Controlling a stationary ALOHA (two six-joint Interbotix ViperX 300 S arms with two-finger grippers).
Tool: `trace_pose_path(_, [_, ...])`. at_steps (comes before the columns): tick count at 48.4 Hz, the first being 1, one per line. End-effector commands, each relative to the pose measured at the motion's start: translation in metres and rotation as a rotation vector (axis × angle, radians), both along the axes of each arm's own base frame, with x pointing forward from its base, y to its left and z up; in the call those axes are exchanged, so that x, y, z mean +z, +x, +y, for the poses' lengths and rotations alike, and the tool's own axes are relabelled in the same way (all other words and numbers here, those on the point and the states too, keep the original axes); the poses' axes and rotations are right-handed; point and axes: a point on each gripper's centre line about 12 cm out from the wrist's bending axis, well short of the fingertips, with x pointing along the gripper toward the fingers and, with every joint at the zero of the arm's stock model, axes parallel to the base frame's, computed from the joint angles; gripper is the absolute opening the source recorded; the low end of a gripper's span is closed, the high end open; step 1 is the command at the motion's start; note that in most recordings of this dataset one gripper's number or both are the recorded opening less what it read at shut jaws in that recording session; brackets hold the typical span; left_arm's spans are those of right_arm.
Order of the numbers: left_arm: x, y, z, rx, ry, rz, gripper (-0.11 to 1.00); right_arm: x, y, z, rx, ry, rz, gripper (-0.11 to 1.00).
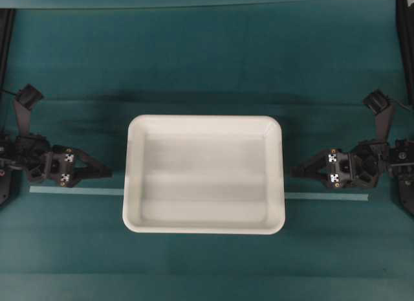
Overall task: Lift the white case with both hands.
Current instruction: 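Lower both open grippers over the tray's side rims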
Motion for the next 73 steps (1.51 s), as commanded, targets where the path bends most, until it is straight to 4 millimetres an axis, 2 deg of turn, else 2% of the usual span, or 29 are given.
trace_pose_path(1, [-0.010,0.006,0.000,-0.002,0.007,0.012,0.95,-0.009,0.002,-0.001,-0.013,-0.001,0.008,0.94])
trace_pose_path(15, [-0.020,0.022,0.009,0.012,0.046,0.006,0.95,-0.029,0.010,-0.007,-0.049,-0.013,0.018,0.94])
trace_pose_path(26, [-0.025,0.034,0.010,0.012,0.049,0.010,0.95,-0.033,0.028,-0.012,-0.071,-0.022,0.003,0.94])
trace_pose_path(33, [-0.026,0.043,0.010,0.012,0.049,0.010,0.94,-0.034,0.032,-0.012,-0.072,-0.024,0.006,0.94])
trace_pose_path(73, [-0.032,0.043,0.011,0.014,0.049,0.043,0.91,-0.041,0.036,-0.013,-0.083,-0.011,0.039,0.92])
